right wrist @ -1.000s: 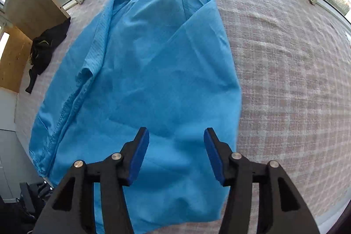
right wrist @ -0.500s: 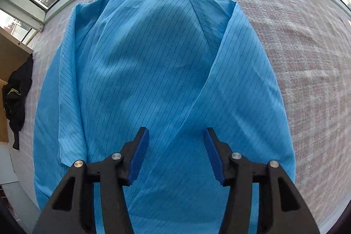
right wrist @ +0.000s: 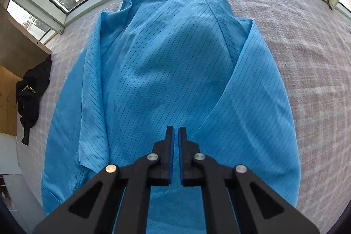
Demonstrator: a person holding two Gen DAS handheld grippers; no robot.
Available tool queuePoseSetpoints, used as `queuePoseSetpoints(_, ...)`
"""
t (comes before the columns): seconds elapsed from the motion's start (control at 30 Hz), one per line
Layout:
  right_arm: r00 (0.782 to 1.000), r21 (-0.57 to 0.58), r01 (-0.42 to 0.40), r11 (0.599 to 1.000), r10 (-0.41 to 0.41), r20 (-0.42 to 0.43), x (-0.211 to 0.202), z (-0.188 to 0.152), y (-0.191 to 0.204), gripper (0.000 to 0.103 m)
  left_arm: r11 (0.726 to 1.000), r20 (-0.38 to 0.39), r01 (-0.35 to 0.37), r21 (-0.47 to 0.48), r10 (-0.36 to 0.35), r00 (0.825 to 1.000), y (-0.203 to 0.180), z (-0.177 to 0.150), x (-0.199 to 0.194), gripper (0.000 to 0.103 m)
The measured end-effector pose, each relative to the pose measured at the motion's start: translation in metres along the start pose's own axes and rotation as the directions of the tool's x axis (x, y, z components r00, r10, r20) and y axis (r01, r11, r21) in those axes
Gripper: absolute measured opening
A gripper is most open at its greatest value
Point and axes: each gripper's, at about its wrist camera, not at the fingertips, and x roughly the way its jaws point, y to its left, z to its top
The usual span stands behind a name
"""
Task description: Fold clothes
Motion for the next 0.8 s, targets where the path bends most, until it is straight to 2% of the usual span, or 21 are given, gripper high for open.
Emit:
queuePoseSetpoints(0.1, 0.998, -0.046, 0.031, 0.998, -0.033, -0.045, 0.012, -0.003, 0.011, 0.005, 1.000, -0.016, 0.000, -0.020, -0.001, 1.000, 0.004, -0.003, 0.007, 0.003)
queuePoseSetpoints(0.2, 0.998, -0.122, 0.059, 0.991, -0.063, -0.025, -0.002, -0.017, 0.024, 0.017, 0.999, -0.032, 0.016, -0.042, -0.017, 0.999, 0.007, -0.005, 0.014, 0.003)
queuePoseSetpoints(0.3, 0.998, -0.188, -0.056, 0.981, 0.047, -0.049, -0.027, -0.055, 0.034, 0.026, 0.999, -0.031, 0.019, -0.032, -0.020, 0.999, 0.007, -0.002, 0.016, 0.004)
queuePoseSetpoints(0.37, 0.996, -0.259, -0.074, 0.963, 0.057, -0.075, -0.040, -0.099, 0.043, 0.032, 1.000, -0.023, 0.010, -0.014, -0.010, 1.000, 0.005, 0.001, 0.018, 0.004)
queuePoseSetpoints(0.43, 0.995, -0.319, -0.072, 0.945, 0.044, -0.094, -0.052, -0.146, 0.049, 0.032, 1.000, -0.026, -0.002, 0.005, 0.002, 1.000, -0.003, 0.004, 0.020, 0.007)
queuePoseSetpoints(0.5, 0.995, -0.326, -0.079, 0.942, 0.055, -0.082, -0.067, -0.196, 0.047, 0.032, 0.999, -0.022, -0.033, 0.028, 0.033, 0.999, -0.005, 0.004, 0.016, 0.011)
queuePoseSetpoints(0.53, 0.994, -0.311, -0.103, 0.945, 0.088, -0.064, -0.077, -0.221, 0.044, 0.034, 0.998, -0.017, -0.051, 0.041, 0.052, 0.999, -0.006, 0.004, 0.013, 0.018)
queuePoseSetpoints(0.57, 0.991, -0.289, -0.131, 0.948, 0.123, -0.044, -0.086, -0.246, 0.042, 0.041, 0.997, -0.009, -0.063, 0.049, 0.064, 0.998, -0.006, 0.003, 0.009, 0.021)
queuePoseSetpoints(0.63, 0.989, -0.221, -0.148, 0.964, 0.149, -0.014, -0.094, -0.291, 0.034, 0.048, 0.996, 0.014, -0.071, 0.057, 0.070, 0.997, -0.002, -0.003, -0.001, 0.023)
queuePoseSetpoints(0.8, 0.984, -0.034, -0.167, 0.985, 0.168, 0.055, -0.104, -0.402, 0.013, 0.048, 0.990, 0.038, -0.089, 0.113, 0.085, 0.996, 0.001, -0.015, -0.024, 0.024)
